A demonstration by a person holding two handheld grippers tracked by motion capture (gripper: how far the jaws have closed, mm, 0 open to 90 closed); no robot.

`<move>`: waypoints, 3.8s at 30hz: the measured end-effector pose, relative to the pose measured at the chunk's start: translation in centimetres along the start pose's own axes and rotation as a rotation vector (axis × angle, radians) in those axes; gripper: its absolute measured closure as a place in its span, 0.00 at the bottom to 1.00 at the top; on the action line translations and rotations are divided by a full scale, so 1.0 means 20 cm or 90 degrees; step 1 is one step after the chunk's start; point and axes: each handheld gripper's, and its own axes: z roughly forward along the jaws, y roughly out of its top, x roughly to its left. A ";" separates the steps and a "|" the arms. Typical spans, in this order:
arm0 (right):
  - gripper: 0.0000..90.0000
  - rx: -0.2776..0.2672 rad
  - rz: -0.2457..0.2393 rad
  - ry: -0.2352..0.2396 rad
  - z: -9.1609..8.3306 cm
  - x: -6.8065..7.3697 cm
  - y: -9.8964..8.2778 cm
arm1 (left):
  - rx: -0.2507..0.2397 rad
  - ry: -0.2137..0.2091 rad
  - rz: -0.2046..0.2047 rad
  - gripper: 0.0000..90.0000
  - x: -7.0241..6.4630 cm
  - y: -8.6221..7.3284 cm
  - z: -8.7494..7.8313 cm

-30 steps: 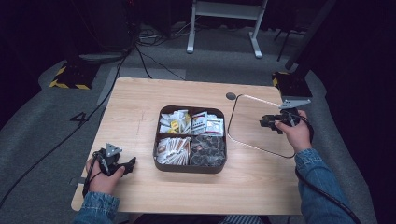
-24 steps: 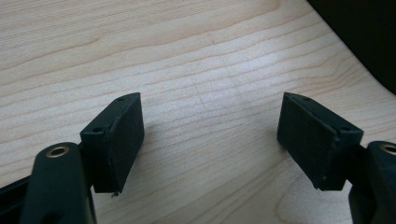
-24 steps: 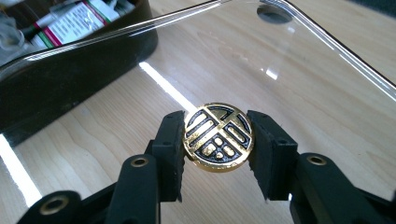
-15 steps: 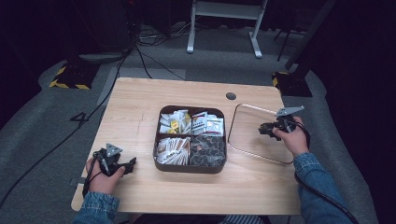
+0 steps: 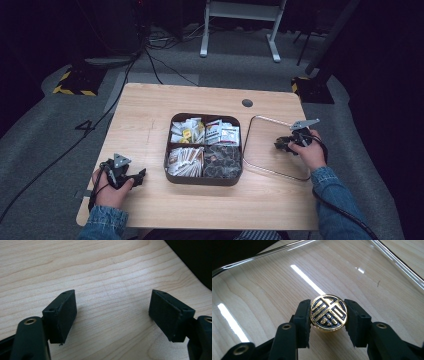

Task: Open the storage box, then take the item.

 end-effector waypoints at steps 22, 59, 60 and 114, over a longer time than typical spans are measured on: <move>0.61 -0.001 -0.004 -0.027 0.02 -0.01 -0.02 | 0.000 -0.001 0.000 0.25 0.00 0.00 0.00; 0.53 -0.153 0.021 0.002 -0.23 0.41 -0.14 | -0.031 -0.025 -0.019 0.34 -0.09 0.11 -0.11; 0.57 -0.150 0.022 0.009 -0.22 0.41 -0.15 | -0.035 -0.026 -0.016 0.34 -0.09 0.12 -0.13; 0.64 -0.093 -0.089 0.057 0.01 0.69 -0.25 | -0.072 -0.091 0.103 0.27 -0.41 0.46 -0.23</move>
